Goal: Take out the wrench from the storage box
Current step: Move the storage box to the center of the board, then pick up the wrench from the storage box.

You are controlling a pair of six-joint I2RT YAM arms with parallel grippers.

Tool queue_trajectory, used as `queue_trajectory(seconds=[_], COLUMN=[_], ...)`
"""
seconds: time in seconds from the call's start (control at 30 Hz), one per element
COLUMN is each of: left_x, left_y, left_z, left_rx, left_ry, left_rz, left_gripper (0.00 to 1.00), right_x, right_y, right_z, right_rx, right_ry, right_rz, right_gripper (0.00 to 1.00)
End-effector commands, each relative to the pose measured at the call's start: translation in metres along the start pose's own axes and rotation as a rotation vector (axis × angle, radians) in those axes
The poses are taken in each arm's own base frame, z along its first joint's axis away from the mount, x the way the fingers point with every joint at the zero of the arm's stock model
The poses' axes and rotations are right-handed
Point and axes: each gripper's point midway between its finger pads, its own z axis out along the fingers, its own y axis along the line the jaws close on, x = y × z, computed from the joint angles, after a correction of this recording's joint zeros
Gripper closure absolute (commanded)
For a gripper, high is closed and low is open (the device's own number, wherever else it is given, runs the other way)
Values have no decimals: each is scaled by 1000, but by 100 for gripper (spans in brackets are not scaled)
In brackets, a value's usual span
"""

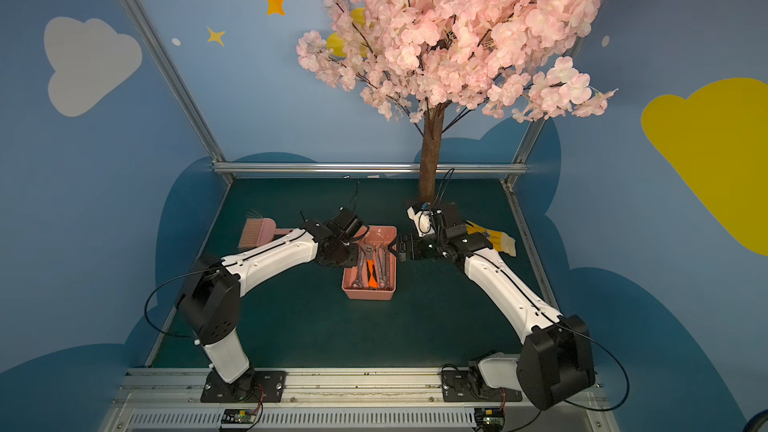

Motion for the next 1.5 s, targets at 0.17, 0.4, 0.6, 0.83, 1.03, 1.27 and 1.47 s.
queue_trajectory(seconds=[0.17, 0.4, 0.6, 0.83, 1.03, 1.27, 1.47], left_x=[-17, -20, -16, -11, -15, -8, -4], left_y=[11, -3, -42, -65, -59, -50, -46], left_z=[-30, -71, -60, -18, 8, 39, 49], left_rx=[-6, 50, 107, 79, -9, -81, -111], left_ry=[-62, -103, -70, 6, 25, 76, 88], left_rz=[7, 29, 52, 57, 8, -89, -155], left_gripper=[59, 46, 40, 29, 27, 31, 39], right_x=[4, 7, 13, 13, 14, 14, 15], right_y=[2, 4, -5, -12, -20, -27, -31], right_z=[-5, -9, -22, -33, -37, -38, -37], right_rx=[14, -7, -12, -2, 3, 2, -8], right_ry=[1, 7, -14, -47, -55, -56, -51], right_rz=[19, 19, 52, 59, 79, 96, 106], right_gripper=[2, 2, 1, 2, 2, 2, 2])
